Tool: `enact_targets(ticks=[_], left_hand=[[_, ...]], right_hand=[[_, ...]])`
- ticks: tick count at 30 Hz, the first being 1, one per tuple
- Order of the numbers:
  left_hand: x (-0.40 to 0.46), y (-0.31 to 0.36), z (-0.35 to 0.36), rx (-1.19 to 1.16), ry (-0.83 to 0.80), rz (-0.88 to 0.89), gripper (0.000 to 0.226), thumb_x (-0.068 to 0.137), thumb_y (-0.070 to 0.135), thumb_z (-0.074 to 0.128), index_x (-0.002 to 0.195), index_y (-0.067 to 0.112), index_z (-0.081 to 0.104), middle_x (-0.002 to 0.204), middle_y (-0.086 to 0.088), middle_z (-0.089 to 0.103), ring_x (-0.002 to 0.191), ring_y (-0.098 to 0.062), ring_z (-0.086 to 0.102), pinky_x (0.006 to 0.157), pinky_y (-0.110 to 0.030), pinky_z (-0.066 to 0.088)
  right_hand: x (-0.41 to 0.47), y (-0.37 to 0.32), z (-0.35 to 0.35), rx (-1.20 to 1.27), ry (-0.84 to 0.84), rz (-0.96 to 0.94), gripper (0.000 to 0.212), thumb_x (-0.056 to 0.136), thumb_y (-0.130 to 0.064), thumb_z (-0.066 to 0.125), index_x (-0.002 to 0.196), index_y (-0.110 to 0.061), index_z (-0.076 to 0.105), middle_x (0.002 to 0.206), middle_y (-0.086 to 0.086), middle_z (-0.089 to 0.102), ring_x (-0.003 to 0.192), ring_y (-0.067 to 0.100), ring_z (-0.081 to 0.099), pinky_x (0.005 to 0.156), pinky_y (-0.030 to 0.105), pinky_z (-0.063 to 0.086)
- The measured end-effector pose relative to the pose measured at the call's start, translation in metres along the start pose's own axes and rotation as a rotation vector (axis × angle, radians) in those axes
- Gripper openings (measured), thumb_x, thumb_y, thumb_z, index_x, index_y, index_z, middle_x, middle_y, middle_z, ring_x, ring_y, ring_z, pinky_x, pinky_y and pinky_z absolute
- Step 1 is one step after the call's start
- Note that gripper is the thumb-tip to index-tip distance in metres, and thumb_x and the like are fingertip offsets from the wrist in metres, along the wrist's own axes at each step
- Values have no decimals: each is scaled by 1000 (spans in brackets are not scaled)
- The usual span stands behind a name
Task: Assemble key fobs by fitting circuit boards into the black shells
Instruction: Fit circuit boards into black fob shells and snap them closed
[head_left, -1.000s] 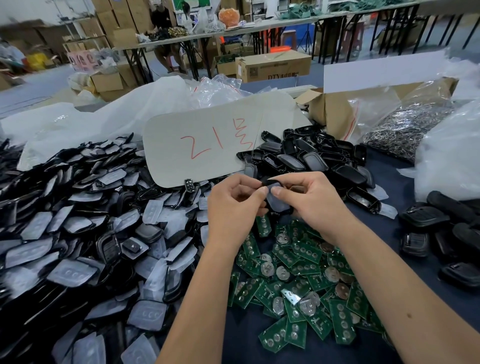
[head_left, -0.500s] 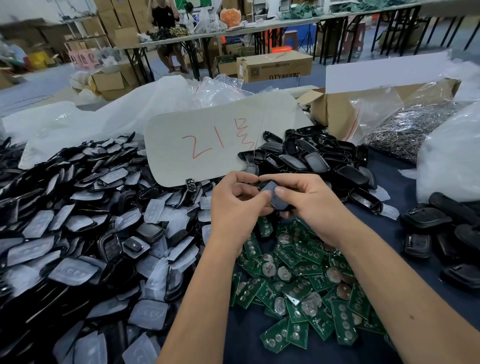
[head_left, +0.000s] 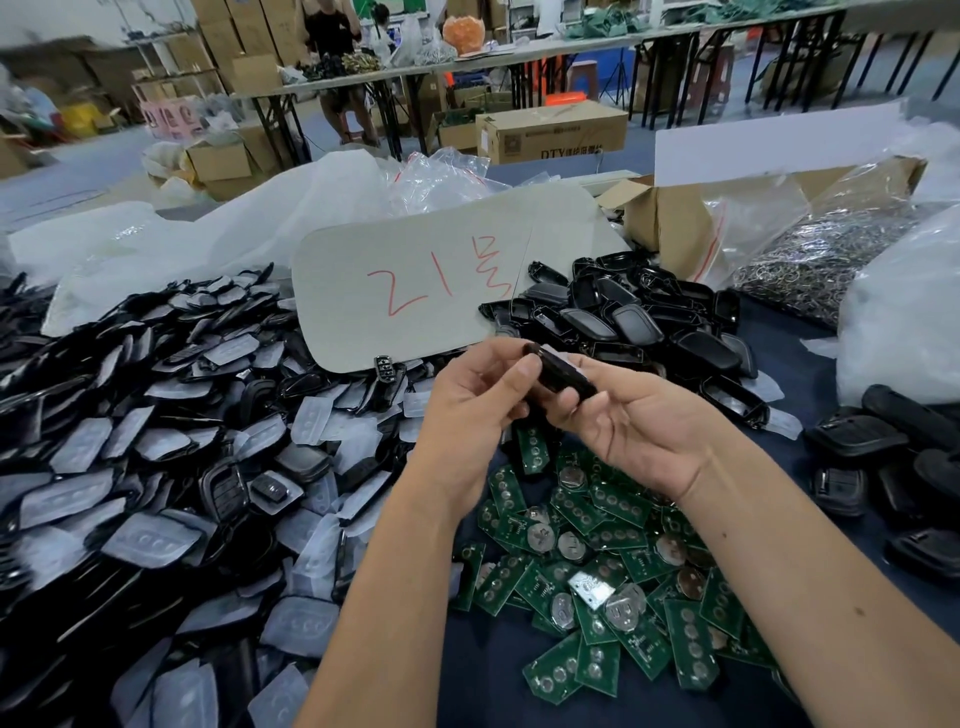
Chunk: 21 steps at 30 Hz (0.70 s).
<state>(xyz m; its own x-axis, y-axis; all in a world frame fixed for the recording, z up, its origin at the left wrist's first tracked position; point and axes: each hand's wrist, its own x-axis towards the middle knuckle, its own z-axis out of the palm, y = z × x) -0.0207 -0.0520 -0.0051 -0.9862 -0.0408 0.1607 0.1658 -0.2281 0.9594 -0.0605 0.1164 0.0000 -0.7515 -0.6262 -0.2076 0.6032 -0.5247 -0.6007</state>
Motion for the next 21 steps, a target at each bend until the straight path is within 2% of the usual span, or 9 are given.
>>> enact_targets(ticks=[2,4,6,8,11,14,16,21], left_hand=[[1,0,-3,-12,1,-28,7,87,21,68,90,15,71,86,-2,72,78,-12,61,72,-24,52],[3,-1,-8,4,34,-37,7,94,10,67,89,13,70,82,-4,72,75,-15,61,67,-22,55],[4,-2,-11,40,80,-43,9,97,4,65,92,8,72,82,-9,71,73,-18,59,64,-22,55],[5,-2,-11,63,105,-40,6,96,4,68,96,4,74,82,-11,72,69,-18,59,62,-22,55],[6,-3,-10,70,156,-38,7,94,7,72,99,3,74,81,-11,72,65,-16,60,63,-24,56],[5,-6,-7,6,194,-47,6,92,6,75,97,6,74,75,-2,73,68,-11,68,67,-23,58],[4,-6,-4,-21,192,-44,8,90,2,75,95,9,76,79,-4,76,74,-12,73,70,-22,60],[3,-5,-1,10,216,-16,20,90,0,76,87,18,82,82,-7,77,73,-14,72,68,-22,59]], right_hand=[[0,0,-1,-254,32,-51,34,87,-9,64,121,-5,64,97,15,68,70,18,69,53,19,57],[1,-1,-2,-460,63,-101,23,93,-20,65,111,-7,69,97,11,70,81,19,68,62,26,58],[1,-3,-4,-537,77,-146,28,96,-32,64,105,-7,72,100,11,72,89,21,67,71,31,58],[1,-3,-1,-614,81,-202,27,87,-30,73,102,-8,77,101,14,74,90,22,69,73,32,60],[2,2,2,-653,131,-304,18,72,-24,82,88,-15,82,93,17,76,82,24,70,71,33,61],[6,4,-1,-636,207,-366,18,81,-18,79,96,-7,80,96,20,77,85,26,68,75,37,58],[7,4,-1,-632,246,-386,12,90,-12,75,99,-5,79,98,20,77,85,26,68,78,39,58],[6,3,-3,-677,217,-381,13,98,-11,68,96,-7,80,98,21,77,83,25,69,67,29,60]])
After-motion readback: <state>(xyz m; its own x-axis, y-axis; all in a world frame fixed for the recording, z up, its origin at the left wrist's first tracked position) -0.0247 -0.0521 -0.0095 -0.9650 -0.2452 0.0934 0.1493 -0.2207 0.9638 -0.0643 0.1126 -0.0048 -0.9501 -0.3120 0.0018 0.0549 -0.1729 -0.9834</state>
